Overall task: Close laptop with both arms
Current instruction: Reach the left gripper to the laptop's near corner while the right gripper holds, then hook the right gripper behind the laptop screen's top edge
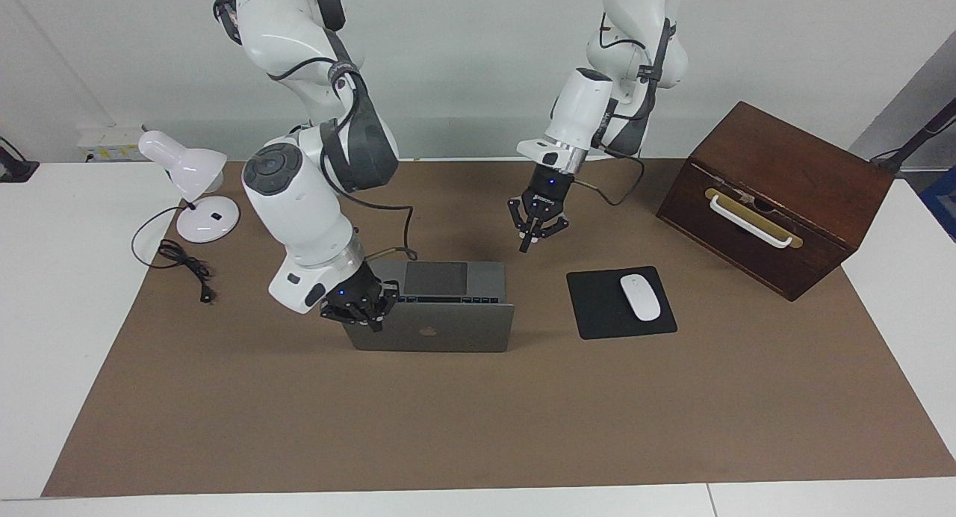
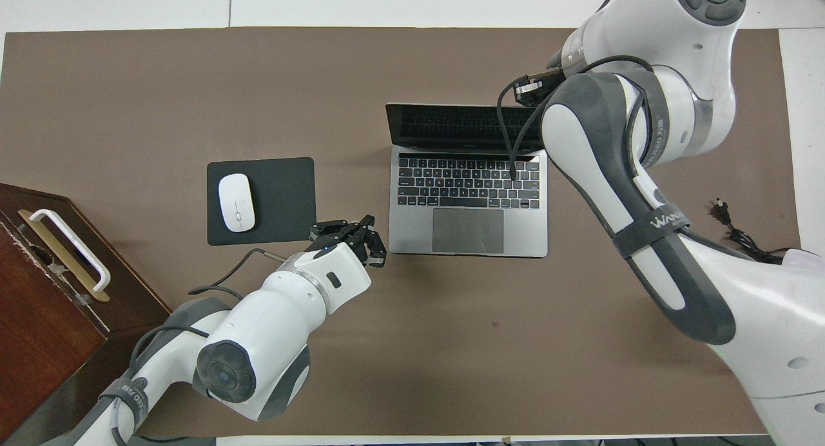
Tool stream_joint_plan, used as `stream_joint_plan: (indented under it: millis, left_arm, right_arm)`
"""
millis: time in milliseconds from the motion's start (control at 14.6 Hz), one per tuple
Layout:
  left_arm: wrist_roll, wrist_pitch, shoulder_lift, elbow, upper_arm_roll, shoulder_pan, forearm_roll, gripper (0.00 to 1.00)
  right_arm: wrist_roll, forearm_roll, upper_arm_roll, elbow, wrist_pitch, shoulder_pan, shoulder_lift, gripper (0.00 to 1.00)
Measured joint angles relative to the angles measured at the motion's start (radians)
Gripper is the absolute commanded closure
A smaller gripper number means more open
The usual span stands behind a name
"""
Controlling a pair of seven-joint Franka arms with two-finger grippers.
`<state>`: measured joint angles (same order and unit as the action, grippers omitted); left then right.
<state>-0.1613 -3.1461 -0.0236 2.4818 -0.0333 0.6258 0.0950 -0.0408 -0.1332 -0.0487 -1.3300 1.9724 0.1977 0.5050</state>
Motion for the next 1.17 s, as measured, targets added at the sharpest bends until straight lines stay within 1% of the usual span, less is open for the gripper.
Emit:
stream_joint_plan:
  millis: [275,824,962,1168]
  left_arm:
    - [0.000,-0.074,0.046,0.001,0.000,0.031,0.000,1.00]
    - [0.000,-0.311,0.232,0.002,0.001,0.063,0.000,1.00]
    - [0.000,-0.334,0.262,-0.001,0.001,0.064,0.000,1.00]
    - [0.001,-0.336,0.280,-0.008,0.002,0.064,0.000,1.00]
  right_arm:
    - [0.000,0.000,0.000,-0.001,0.001,0.000,0.000,1.00]
    - [0.000,0.000,0.000,-0.002,0.001,0.000,-0.001,1.00]
    - [0.000,0.000,0.000,-0.002,0.001,0.000,-0.001,1.00]
    - [0.000,0.000,0.000,-0.002,0.001,0.000,-0.001,1.00]
